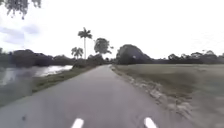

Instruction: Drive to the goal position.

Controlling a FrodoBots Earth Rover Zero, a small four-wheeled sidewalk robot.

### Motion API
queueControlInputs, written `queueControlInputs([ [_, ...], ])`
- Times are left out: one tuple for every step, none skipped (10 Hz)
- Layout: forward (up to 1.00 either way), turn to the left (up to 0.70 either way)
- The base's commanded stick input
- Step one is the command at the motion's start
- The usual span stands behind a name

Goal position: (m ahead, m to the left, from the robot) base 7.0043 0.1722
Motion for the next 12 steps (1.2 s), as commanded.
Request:
queueControlInputs([
  [0.85,0.0],
  [0.85,0.0],
  [0.85,0.0],
  [0.85,0.0],
  [0.85,0.0],
  [0.85,0.0],
  [0.85,0.0],
  [0.85,0.24],
  [0.85,0.32],
  [0.85,0.25],
  [0.85,0.13],
  [0.85,0.02],
])
